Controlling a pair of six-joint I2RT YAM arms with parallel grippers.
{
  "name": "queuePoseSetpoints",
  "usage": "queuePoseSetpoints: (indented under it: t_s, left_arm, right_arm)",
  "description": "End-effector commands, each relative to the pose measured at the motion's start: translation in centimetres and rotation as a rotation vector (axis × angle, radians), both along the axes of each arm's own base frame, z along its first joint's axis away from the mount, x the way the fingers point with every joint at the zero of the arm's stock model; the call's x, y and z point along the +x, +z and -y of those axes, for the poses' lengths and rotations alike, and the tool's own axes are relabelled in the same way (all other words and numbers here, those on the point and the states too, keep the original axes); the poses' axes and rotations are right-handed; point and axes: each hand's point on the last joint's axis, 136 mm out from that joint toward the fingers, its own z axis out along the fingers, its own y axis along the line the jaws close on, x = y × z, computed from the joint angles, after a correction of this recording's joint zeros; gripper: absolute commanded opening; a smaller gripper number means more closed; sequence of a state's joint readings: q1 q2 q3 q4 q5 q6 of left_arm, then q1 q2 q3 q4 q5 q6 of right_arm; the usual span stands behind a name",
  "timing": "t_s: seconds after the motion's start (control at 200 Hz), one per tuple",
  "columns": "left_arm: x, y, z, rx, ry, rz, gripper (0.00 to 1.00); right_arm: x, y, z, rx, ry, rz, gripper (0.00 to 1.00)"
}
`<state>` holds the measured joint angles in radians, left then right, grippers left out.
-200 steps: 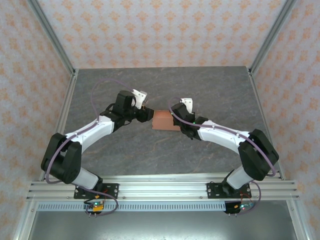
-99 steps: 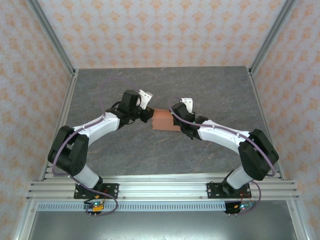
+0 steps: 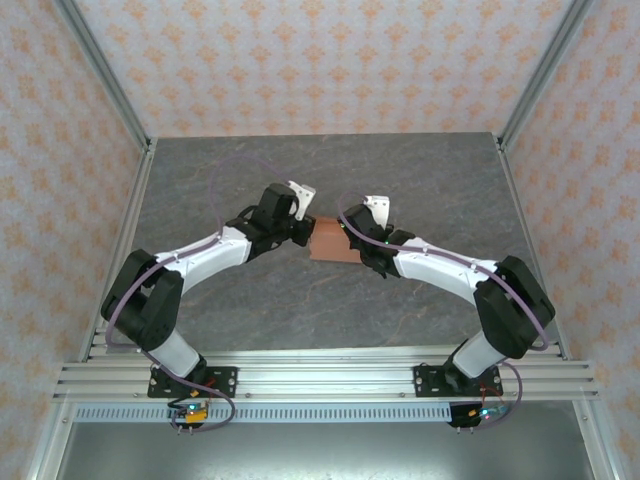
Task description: Fold the paper box
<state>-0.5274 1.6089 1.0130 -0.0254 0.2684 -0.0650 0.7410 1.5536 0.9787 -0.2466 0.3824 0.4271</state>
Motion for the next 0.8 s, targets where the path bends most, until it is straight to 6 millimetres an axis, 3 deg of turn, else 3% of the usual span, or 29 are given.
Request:
queuePoseSetpoints:
  t_s: [0.0,0.175,0.405,0.676,0.796]
  left_arm:
    - [-1.6,0.3,1.7,-0.058,0.034,-0.021,0.0]
    - [-1.3,1.3,1.3,-0.167,0.197,-0.064,0.0]
    - [-2.4,1.6,3.8,-0.255,0.253,-0.097,0.01]
    - [-4.6,-0.2,4.5,-0.09,0.322,0.09,0.0]
    - [-4.9,0.4,4.0,-0.074,0.368,0.162,0.0]
  right_arm:
    - [-0.8,-1.0,-1.3,0.018,0.028,-0.048,0.09]
    - [-0.9,-1.1,-1.4,0.046,0.012,-0.052,0.09]
    - [-0.7,-1.0,-1.8,0.08,0.002,-0.053,0.09]
    - [-1.3,-0.7,-1.3,0.111,-0.018,-0.043,0.13]
    - [-1.9,-0.2,-0.5,0.165,-0.059,-0.028,0.17]
